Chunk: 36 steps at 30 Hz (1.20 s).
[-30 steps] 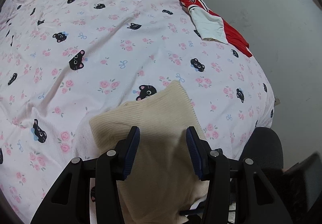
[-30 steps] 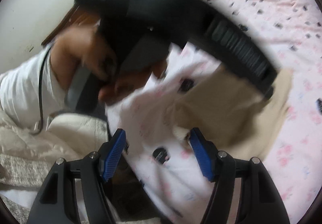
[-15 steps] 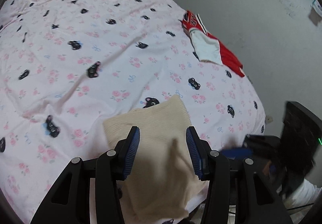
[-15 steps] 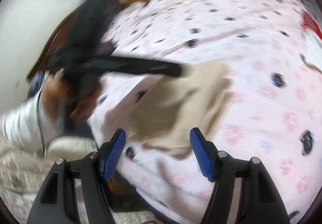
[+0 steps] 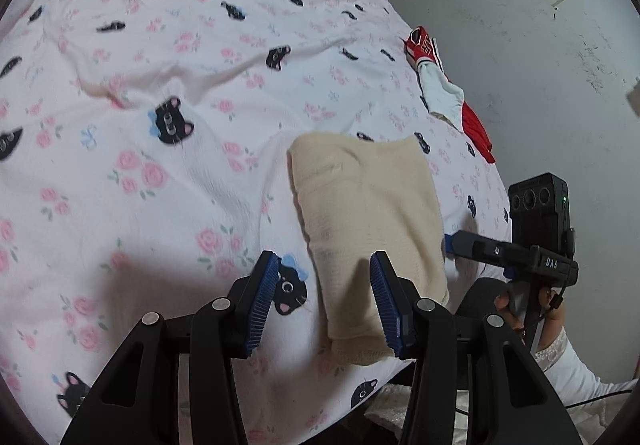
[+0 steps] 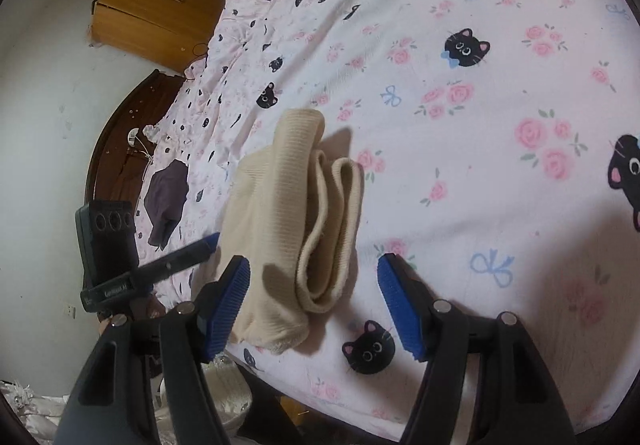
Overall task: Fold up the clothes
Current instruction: 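Grasp the folded beige garment's edge with the right tool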
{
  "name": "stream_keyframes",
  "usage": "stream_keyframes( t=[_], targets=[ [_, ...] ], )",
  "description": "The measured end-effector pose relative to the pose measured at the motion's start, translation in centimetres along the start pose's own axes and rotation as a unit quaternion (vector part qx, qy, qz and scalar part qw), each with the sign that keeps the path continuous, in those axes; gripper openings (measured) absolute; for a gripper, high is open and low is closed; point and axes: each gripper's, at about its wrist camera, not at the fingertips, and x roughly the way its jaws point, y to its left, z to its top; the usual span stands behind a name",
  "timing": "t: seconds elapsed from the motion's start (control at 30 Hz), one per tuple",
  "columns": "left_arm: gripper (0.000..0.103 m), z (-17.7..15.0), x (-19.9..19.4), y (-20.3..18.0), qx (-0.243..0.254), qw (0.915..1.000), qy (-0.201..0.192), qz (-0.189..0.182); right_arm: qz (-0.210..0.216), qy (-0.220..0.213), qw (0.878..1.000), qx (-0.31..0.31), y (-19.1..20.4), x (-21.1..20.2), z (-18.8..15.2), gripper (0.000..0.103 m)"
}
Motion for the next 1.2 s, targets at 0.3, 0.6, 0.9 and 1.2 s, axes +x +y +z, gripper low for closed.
stream_keyframes(
  t=[0.3, 0.6, 0.9, 1.2],
  targets=[
    [0.043, -0.6, 0.7, 1.7, -0.041, 0.9978, 0.009, -0.052, 0.029, 0.002, 0.999, 0.038, -1.0, 1.3, 0.9, 0.073],
    [0.043, -0.8, 0.6, 2.6, -0.057, 0.9959, 0.005, -0.071, 0.017, 0.004, 0.999, 0.037, 0.5, 3.1, 1.3, 0.087],
    [0.043, -0.9, 0.4, 2.7, -0.056, 0.9957, 0.005, -0.073, 0.033, 0.014, 0.998, 0.044, 1.5, 4.5, 1.6, 0.088],
    [0.043, -0.9, 0.3, 3.0, -0.058, 0.9955, 0.007, -0.075, 0.057, 0.021, 0.995, 0.072, 0.8, 5.3, 2.0, 0.028]
  ],
)
